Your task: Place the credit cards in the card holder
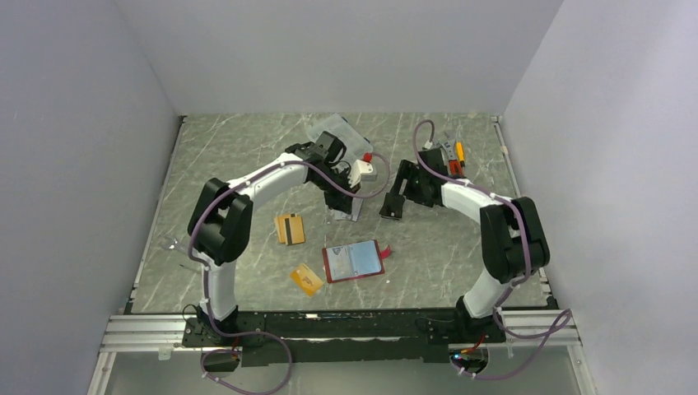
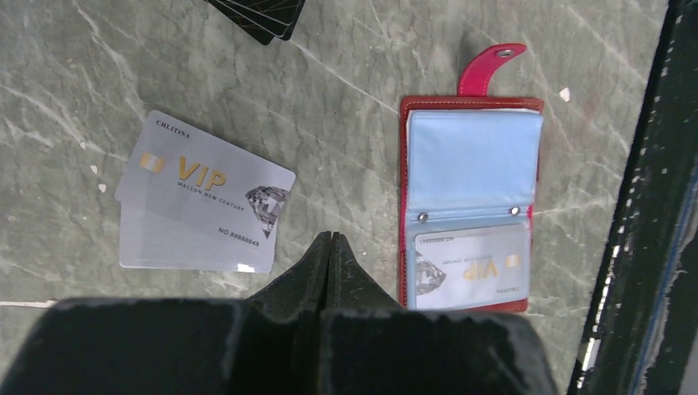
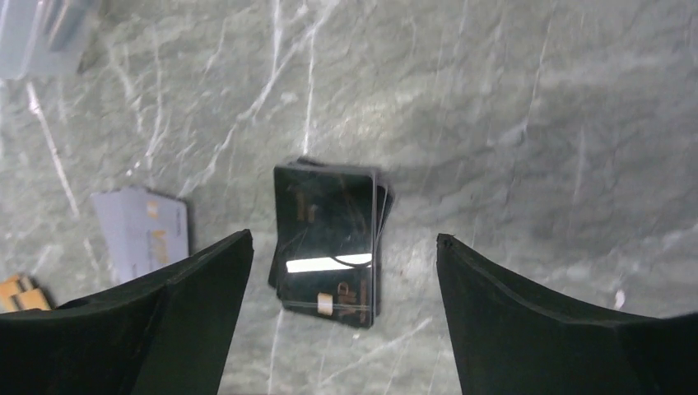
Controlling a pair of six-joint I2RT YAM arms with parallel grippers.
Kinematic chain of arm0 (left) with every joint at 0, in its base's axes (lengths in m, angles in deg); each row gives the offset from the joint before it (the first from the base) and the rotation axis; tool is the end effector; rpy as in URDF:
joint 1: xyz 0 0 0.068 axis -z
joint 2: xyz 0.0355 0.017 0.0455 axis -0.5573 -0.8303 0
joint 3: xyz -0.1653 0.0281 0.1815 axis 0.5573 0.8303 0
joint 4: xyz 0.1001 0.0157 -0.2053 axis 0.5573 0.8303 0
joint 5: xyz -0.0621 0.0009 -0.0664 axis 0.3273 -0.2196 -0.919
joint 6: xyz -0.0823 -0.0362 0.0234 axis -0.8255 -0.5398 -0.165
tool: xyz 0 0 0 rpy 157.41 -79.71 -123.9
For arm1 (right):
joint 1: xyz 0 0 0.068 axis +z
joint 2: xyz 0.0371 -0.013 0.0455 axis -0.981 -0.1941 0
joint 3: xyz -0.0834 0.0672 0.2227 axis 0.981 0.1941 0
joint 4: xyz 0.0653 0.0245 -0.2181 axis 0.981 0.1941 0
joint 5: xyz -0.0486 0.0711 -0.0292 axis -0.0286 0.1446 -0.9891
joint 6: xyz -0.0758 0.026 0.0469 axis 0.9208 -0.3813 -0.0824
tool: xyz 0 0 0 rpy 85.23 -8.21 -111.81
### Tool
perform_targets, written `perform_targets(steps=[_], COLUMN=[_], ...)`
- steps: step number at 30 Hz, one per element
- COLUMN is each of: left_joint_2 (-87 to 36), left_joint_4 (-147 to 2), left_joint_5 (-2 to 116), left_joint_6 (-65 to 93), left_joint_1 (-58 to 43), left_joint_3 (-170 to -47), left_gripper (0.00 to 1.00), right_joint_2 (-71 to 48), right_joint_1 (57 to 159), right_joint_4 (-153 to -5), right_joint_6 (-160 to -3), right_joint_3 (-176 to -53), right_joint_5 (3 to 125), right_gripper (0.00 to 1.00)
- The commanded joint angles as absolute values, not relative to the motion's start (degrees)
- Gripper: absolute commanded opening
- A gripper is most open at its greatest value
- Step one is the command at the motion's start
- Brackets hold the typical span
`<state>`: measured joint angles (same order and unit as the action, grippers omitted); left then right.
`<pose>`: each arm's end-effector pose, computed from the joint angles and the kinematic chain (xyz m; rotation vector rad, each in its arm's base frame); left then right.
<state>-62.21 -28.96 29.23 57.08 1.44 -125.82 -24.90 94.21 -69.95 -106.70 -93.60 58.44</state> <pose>0.2882 -0.2642 0.1812 1.5907 2.0496 -0.8591 0.3268 0.0937 0.1400 0.3393 2.4613 0.4129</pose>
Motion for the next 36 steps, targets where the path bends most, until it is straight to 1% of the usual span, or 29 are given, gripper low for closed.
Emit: perform_targets(steps=[1, 3, 6, 12, 16, 19, 27, 31, 36], left_joint_2=[-59.6, -58.5, -57.2, -55.7, -54.6, -53.6, -51.5, -51.4, -50.3], left_joint_4=[-30.8, -31.0, -31.1, -29.8, -29.9, -30.0, -30.3, -30.3, -30.7], left_joint_5=[24.1, 23.6, 23.2, 22.8, 23.4, 23.6, 24.6, 24.7, 25.3], left_joint_6=[54.4, 54.3, 54.0, 54.7, 55.0, 55.2, 55.9, 55.7, 55.9], left_joint_1=[0.8, 0.4, -0.3, -1.5, -1.6, -1.6, -1.6, -1.6, -1.6], left_joint_3=[-125.8, -124.3, -122.9, -122.5, -121.3, -120.5, -118.9, -118.6, -117.4], left_gripper=[0.01, 0.01, 0.01, 0.01, 0.01, 0.0, 0.0, 0.0, 0.0], right_joint_2=[-28.8, -30.6, -32.8, -37.4, -38.8, -40.7, -38.5, -38.6, -39.0], right_joint_1=[94.3, 94.7, 96.0, 100.3, 102.6, 104.3, 107.4, 110.5, 113.4], right_joint_4=[-68.6, -67.7, -66.2, -59.8, -58.8, -55.6, -55.2, -56.5, -57.5], right_joint_6=[-105.0, -104.6, -103.8, -103.4, -104.0, -104.8, -107.2, -108.8, -110.4], right_joint_3=[-98.3, -99.7, -102.0, -108.3, -109.4, -110.5, -105.6, -103.8, -102.6], right_joint_5=[53.4, 52.5, 51.6, 45.8, 45.4, 42.7, 41.1, 42.2, 43.2], right_gripper=[0.89, 0.93, 0.96, 0.95, 0.91, 0.89, 0.8, 0.68, 0.59])
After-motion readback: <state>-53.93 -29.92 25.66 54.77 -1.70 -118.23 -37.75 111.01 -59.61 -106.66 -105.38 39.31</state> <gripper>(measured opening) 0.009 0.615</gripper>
